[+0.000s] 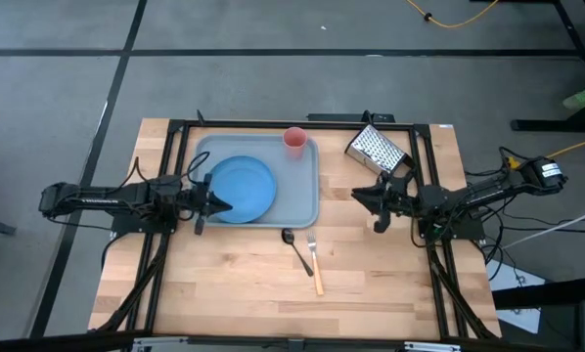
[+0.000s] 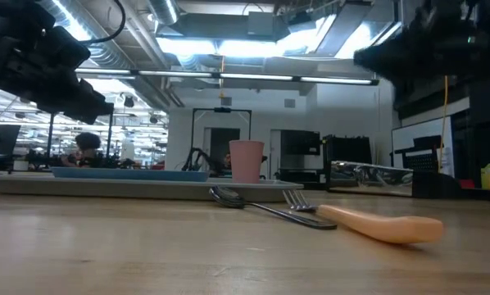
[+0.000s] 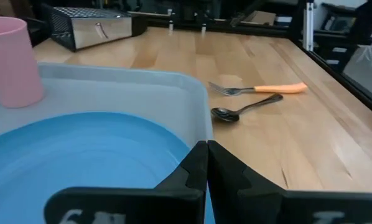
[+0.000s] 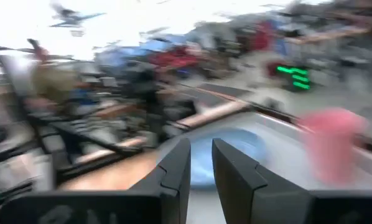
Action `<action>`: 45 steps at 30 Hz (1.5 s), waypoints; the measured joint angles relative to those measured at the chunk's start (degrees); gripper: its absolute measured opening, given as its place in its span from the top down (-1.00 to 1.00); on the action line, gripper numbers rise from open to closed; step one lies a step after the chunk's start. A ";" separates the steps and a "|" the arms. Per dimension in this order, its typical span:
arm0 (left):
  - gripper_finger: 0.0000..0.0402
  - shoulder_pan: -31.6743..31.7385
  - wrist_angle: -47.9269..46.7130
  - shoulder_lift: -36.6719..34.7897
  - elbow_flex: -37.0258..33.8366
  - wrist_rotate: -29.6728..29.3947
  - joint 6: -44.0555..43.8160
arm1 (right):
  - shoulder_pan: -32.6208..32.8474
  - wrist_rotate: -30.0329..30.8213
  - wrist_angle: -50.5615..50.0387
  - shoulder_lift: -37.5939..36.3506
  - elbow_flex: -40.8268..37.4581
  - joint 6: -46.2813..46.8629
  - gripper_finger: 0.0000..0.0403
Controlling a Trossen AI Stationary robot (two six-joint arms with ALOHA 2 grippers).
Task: Pick and place plate/cup/fork/spoon on tray
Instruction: Put the orange fork to the right of the plate on the serving tray
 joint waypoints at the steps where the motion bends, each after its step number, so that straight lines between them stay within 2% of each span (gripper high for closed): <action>1: 1.00 0.00 0.00 0.00 0.00 -0.20 0.06 | 0.00 -2.96 0.62 0.01 0.79 -0.84 0.65; 6: 1.00 0.00 -0.07 0.00 0.00 -1.17 0.21 | 0.18 -16.19 -2.36 0.01 7.44 -3.79 0.65; 8: 1.00 0.00 -0.07 0.00 0.00 -1.21 0.23 | 0.63 -18.65 -7.09 0.46 10.96 -3.36 0.65; 10: 1.00 0.00 -0.07 0.00 0.00 -1.21 0.23 | 1.40 -18.59 -14.15 1.72 14.79 -1.97 0.65; 13: 1.00 0.00 -0.04 0.00 0.00 -1.21 0.23 | 2.52 -17.01 -24.17 5.62 20.77 1.09 0.65; 17: 1.00 0.00 -0.02 0.00 0.00 -1.21 0.25 | 4.09 -14.74 -29.85 12.81 27.30 4.37 0.65; 25: 1.00 0.00 0.02 0.00 -0.02 -1.21 0.25 | 6.05 -5.65 -31.62 28.65 34.29 11.64 0.65; 30: 1.00 0.00 0.06 0.00 -0.04 -1.22 0.25 | 6.03 -4.69 -33.77 36.60 37.61 18.68 0.65; 36: 1.00 0.00 0.11 0.00 -0.04 -1.23 0.25 | 6.03 -4.37 -46.40 41.57 46.19 22.38 0.65; 40: 1.00 0.00 0.20 0.02 -0.07 -1.23 0.25 | 6.05 -0.21 -59.97 42.43 53.29 25.44 0.65; 45: 1.00 0.00 0.28 0.00 -0.08 -1.23 0.25 | 6.09 1.13 -71.53 43.90 60.17 30.17 0.65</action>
